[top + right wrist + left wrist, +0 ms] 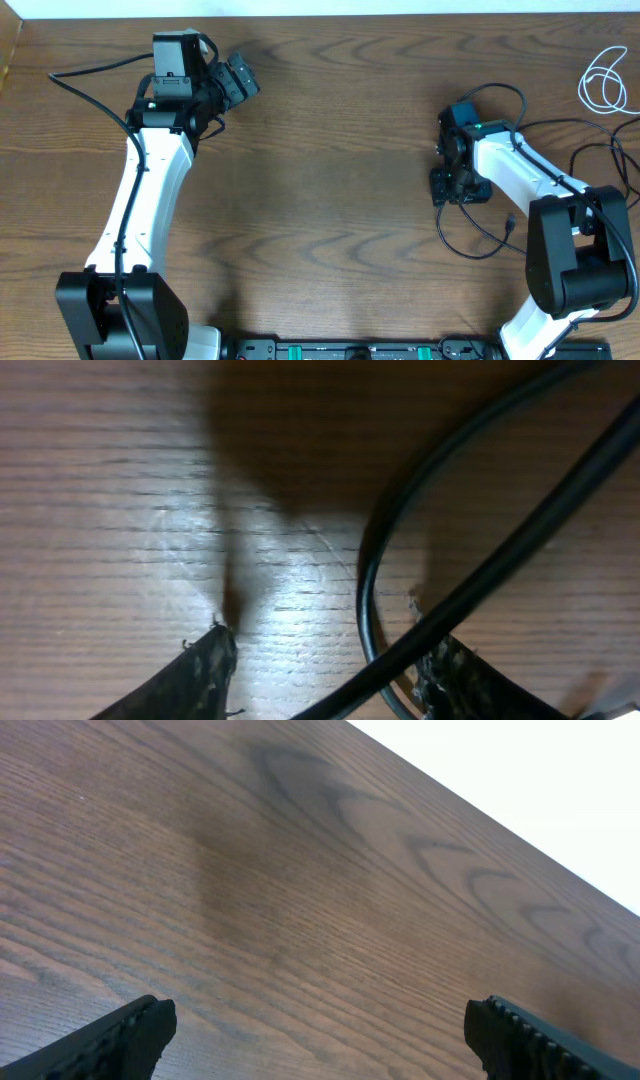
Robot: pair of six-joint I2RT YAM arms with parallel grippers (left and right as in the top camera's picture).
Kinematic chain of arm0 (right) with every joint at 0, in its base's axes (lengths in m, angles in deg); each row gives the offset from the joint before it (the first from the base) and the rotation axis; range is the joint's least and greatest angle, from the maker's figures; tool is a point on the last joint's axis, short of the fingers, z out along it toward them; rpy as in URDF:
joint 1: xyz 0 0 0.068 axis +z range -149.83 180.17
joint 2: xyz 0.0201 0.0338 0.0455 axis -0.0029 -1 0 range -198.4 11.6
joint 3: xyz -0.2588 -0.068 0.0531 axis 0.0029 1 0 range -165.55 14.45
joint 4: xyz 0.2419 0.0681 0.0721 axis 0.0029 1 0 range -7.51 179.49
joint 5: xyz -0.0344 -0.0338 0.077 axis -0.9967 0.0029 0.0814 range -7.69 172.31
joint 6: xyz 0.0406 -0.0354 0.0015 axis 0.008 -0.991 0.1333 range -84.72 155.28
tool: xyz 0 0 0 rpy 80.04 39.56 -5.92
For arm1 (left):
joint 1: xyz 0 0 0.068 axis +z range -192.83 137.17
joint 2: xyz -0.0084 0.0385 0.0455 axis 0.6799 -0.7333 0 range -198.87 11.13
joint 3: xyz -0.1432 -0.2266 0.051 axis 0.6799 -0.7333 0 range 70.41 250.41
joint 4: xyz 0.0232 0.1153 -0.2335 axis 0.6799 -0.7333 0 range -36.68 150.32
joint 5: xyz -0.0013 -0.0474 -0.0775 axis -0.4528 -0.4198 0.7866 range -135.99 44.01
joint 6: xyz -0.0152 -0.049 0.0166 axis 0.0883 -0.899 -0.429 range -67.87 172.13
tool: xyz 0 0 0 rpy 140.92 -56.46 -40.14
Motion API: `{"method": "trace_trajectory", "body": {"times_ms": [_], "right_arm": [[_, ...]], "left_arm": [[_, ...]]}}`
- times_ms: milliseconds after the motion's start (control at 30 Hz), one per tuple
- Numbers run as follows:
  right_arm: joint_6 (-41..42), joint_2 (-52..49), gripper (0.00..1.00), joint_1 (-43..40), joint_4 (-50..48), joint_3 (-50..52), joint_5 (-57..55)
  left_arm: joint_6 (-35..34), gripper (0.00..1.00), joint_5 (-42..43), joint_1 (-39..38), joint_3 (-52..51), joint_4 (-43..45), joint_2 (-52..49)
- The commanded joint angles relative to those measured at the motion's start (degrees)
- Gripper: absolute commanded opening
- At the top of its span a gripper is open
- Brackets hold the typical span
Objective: Untangle cables
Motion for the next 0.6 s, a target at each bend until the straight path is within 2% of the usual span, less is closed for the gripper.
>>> {"method": "trace_trajectory", "body": {"times_ms": [0,100,300,400,567], "right_arm": [[0.79,0.70,0.48,0.22,-1.27,2.16,-1.55],[0.76,0.70,0.37,0.22,-2.45,3.65,-1.57],[1.20,0.72,0.02,-0.02,-4.26,4.46,-2.91],[5.55,0.72,0.01,-1.16,-5.60,4.17,-7.45],[7.02,0.79,0.01,-5.99,-5.62,-0.35,-12.50]], "left_arm": [[1.20,0.97,-0.76,0.20,0.26,-0.15,-0.66],[1.20,0.97,-0.76,0.20,0.26,-0.15,-0.66],[1.20,0.97,-0.76,0.20,0.26,-0.15,-0.66],[1.20,0.97,-0.76,0.20,0.26,-0.15,-0.66],[1.18,0.97,-0.74,0.20,0.26,-0.13,-0.66]]}}
